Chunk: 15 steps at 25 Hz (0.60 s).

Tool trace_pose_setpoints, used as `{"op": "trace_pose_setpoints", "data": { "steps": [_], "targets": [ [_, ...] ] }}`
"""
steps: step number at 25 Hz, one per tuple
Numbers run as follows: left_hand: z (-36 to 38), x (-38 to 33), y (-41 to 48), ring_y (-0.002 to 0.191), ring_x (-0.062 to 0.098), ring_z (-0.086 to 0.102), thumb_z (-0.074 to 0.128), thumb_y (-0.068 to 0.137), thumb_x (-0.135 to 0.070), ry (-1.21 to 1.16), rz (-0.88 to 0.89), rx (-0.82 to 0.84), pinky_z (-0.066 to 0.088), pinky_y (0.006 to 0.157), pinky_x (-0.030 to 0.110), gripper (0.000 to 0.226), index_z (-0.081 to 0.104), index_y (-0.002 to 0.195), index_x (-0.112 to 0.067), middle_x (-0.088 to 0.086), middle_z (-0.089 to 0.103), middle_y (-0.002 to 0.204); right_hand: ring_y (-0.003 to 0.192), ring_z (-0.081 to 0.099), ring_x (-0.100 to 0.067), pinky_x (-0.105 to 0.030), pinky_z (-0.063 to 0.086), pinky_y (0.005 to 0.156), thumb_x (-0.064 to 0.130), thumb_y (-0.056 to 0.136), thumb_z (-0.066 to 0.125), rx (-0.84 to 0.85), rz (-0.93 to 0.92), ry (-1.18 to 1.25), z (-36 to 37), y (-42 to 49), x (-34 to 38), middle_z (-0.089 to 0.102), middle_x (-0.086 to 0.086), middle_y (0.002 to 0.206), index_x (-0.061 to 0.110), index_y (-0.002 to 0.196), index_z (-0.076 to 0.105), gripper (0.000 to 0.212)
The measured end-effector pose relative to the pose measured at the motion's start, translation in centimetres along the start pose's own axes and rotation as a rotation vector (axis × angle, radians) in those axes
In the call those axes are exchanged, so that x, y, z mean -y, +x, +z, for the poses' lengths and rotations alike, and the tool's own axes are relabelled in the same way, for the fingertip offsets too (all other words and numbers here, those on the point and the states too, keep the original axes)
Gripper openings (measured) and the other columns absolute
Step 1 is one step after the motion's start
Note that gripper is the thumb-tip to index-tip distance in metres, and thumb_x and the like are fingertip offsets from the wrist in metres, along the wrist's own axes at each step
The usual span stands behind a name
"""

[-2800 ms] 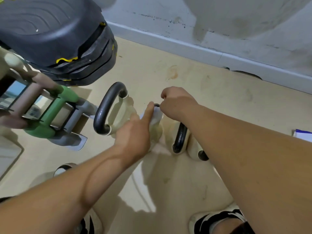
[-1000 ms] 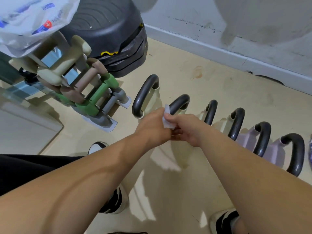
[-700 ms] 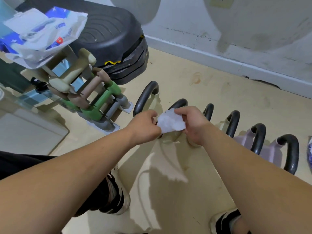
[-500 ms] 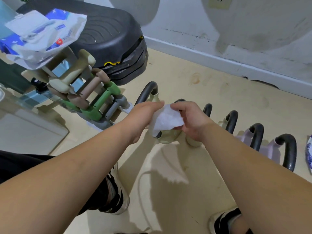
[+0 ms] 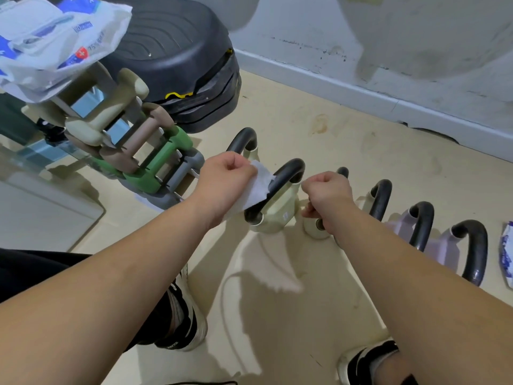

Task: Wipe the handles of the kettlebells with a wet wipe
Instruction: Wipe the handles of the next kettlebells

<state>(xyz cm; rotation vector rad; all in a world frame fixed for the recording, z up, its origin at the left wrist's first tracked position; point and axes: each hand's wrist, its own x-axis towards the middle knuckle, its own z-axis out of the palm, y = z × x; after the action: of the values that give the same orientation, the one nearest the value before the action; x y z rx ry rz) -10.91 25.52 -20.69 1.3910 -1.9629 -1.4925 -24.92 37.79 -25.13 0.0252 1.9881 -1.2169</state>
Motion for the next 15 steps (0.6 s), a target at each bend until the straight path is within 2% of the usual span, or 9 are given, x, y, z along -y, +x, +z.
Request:
{"op": "trace_pose_setpoints", "data": {
  "steps": [1, 2, 4, 6, 8, 10, 11, 13, 15],
  "targets": [
    [0.4, 0.2, -0.2, 0.059, 0.001, 0.056, 0.069, 0.087, -0.021, 0.090, 0.070, 0.021, 0.045, 0.058, 0.015, 0.012, 0.068, 0.077, -0.016, -0.015, 0.062, 0.063, 0.046, 0.052, -0.024, -0.028, 0.053, 0.045, 0.016, 0.092, 0.061, -0.032, -0.003, 0.005, 0.1, 0.0, 0.2, 0.055, -0.008, 0.066, 0.014, 0.093, 0.063, 0.003],
    [0.9, 0.3, -0.4, 0.057, 0.000, 0.054, 0.069, 0.087, -0.021, 0.143, 0.124, 0.042, 0.044, 0.058, 0.014, 0.012, 0.068, 0.078, -0.014, -0.014, 0.061, 0.061, 0.047, 0.052, -0.023, -0.032, 0.057, 0.050, 0.017, 0.092, 0.062, 0.011, -0.011, 0.023, 0.3, -0.3, 0.5, 0.056, -0.008, 0.065, 0.012, 0.094, 0.064, 0.006],
    [1.5, 0.5, -0.6, 0.060, 0.006, 0.053, 0.068, 0.086, -0.021, 0.220, 0.202, 0.027, 0.046, 0.060, 0.022, 0.010, 0.065, 0.080, -0.014, -0.012, 0.058, 0.064, 0.048, 0.054, -0.023, -0.035, 0.059, 0.054, 0.020, 0.092, 0.063, 0.172, 0.000, 0.046, 1.0, -1.1, 1.1, 0.059, -0.011, 0.064, 0.007, 0.093, 0.069, 0.015],
    [1.9, 0.4, -0.8, 0.062, 0.011, 0.054, 0.065, 0.088, -0.020, 0.223, 0.207, 0.038, 0.047, 0.062, 0.030, 0.008, 0.060, 0.083, -0.015, -0.010, 0.058, 0.066, 0.050, 0.058, -0.025, -0.038, 0.062, 0.057, 0.022, 0.091, 0.062, 0.186, 0.017, 0.047, 1.6, -1.4, 1.6, 0.063, -0.013, 0.069, 0.005, 0.087, 0.070, 0.018],
    [2.6, 0.0, -1.3, 0.059, 0.018, 0.054, 0.061, 0.092, -0.015, 0.053, 0.119, 0.139, 0.049, 0.060, 0.036, 0.009, 0.053, 0.086, -0.014, 0.000, 0.057, 0.066, 0.061, 0.062, -0.025, -0.041, 0.064, 0.072, 0.026, 0.089, 0.058, 0.031, -0.026, 0.046, 2.0, -1.4, 2.0, 0.063, -0.011, 0.076, 0.011, 0.079, 0.066, 0.020],
    [3.4, -0.1, -1.3, 0.060, 0.021, 0.053, 0.058, 0.093, -0.013, -0.010, 0.079, 0.177, 0.047, 0.059, 0.042, 0.011, 0.050, 0.086, -0.015, 0.007, 0.054, 0.069, 0.081, 0.059, -0.022, -0.034, 0.056, 0.086, 0.032, 0.086, 0.050, -0.189, -0.170, -0.080, 2.0, -1.4, 1.8, 0.057, -0.005, 0.091, 0.018, 0.078, 0.064, 0.021],
    [3.8, 0.1, -1.2, 0.061, 0.022, 0.053, 0.058, 0.094, -0.014, -0.017, 0.066, 0.185, 0.046, 0.058, 0.043, 0.009, 0.051, 0.088, -0.014, 0.008, 0.056, 0.070, 0.085, 0.056, -0.023, -0.029, 0.051, 0.082, 0.032, 0.085, 0.047, -0.236, -0.249, -0.127, 2.2, -1.9, 1.5, 0.054, -0.005, 0.097, 0.020, 0.076, 0.060, 0.020],
    [4.0, 0.9, -0.6, 0.062, 0.023, 0.055, 0.059, 0.095, -0.020, -0.045, 0.002, 0.231, 0.043, 0.058, 0.043, 0.014, 0.053, 0.101, -0.010, 0.006, 0.063, 0.070, 0.080, 0.056, -0.025, -0.025, 0.041, 0.063, 0.029, 0.080, 0.044, -0.126, -0.291, -0.114, 2.9, -2.5, 0.6, 0.061, -0.008, 0.097, 0.019, 0.071, 0.055, 0.016],
    [4.0, 1.8, 0.0, 0.063, 0.023, 0.053, 0.062, 0.096, -0.023, -0.055, -0.040, 0.315, 0.042, 0.058, 0.042, 0.016, 0.057, 0.107, -0.012, 0.002, 0.064, 0.069, 0.072, 0.058, -0.026, -0.020, 0.037, 0.049, 0.023, 0.082, 0.047, 0.037, -0.127, -0.011, 4.4, -2.9, 0.3, 0.067, -0.004, 0.094, 0.020, 0.082, 0.059, 0.012]
  ]
}}
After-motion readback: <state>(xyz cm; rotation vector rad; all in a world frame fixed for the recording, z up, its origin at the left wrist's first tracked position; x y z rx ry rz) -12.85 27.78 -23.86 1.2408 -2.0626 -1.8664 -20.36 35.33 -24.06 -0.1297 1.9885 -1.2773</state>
